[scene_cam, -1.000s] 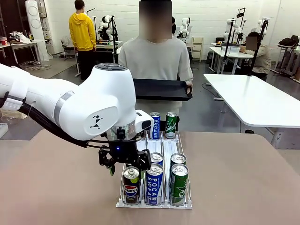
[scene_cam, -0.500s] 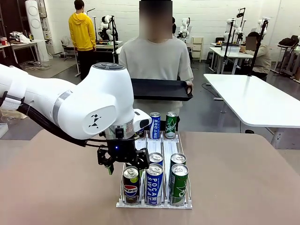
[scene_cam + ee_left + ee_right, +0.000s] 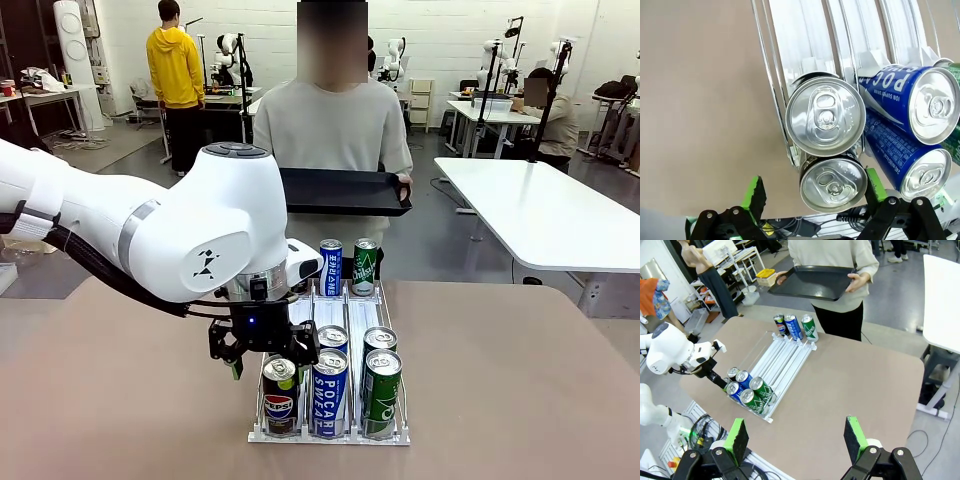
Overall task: Retrieve and hand over the desired beverage to the person.
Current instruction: Pick up a can of the same type that the person held from the Automatic Can Dispenser.
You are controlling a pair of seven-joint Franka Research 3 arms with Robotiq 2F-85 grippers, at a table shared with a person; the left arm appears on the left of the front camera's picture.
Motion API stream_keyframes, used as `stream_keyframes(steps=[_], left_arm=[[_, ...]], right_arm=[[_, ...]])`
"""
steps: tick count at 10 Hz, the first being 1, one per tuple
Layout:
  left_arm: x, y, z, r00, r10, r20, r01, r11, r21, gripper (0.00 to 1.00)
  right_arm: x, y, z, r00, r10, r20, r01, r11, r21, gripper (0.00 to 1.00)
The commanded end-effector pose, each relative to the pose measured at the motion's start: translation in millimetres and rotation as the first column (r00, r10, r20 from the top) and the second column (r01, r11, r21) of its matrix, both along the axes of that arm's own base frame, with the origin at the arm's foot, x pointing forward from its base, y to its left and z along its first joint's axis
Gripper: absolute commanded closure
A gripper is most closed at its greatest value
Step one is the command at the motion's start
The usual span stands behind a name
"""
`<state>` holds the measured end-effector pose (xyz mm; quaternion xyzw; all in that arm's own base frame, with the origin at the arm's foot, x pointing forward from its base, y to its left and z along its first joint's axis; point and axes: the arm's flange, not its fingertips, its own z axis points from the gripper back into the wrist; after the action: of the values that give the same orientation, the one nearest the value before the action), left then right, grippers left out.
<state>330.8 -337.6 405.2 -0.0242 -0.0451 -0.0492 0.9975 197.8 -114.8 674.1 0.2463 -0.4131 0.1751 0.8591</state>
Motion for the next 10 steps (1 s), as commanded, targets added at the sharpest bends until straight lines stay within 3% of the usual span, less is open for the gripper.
stream_keyframes(steps=[1, 7, 8, 9, 10], left_arm=[[-1.0, -3.4, -7.4, 0.999, 0.047, 0.006, -0.047, 0.999, -0.023, 0.0], [-0.3, -4.2, -9.6, 0.997, 0.071, 0.004, -0.07, 0.996, -0.056, 0.0], [-0.4, -3.8, -10.2, 0.998, 0.064, 0.015, -0.063, 0.996, -0.056, 0.12], [-0.4, -3.3, -11.3, 0.998, 0.054, 0.025, -0.053, 0.997, -0.049, 0.52], [-0.3, -2.3, -12.5, 0.998, 0.045, 0.032, -0.044, 0.998, -0.043, 0.64]], right_arm=[[0.4, 1.5, -0.9, 1.0, 0.012, 0.001, -0.012, 1.0, 0.008, 0.0], [0.4, 1.5, -0.9, 1.0, 0.012, 0.001, -0.012, 1.0, 0.008, 0.0], [0.4, 1.5, -0.9, 1.0, 0.012, 0.001, -0.012, 1.0, 0.008, 0.0], [0.4, 1.5, -0.9, 1.0, 0.012, 0.001, -0.012, 1.0, 0.008, 0.0], [0.4, 1.5, -0.9, 1.0, 0.012, 0.001, -0.012, 1.0, 0.008, 0.0]])
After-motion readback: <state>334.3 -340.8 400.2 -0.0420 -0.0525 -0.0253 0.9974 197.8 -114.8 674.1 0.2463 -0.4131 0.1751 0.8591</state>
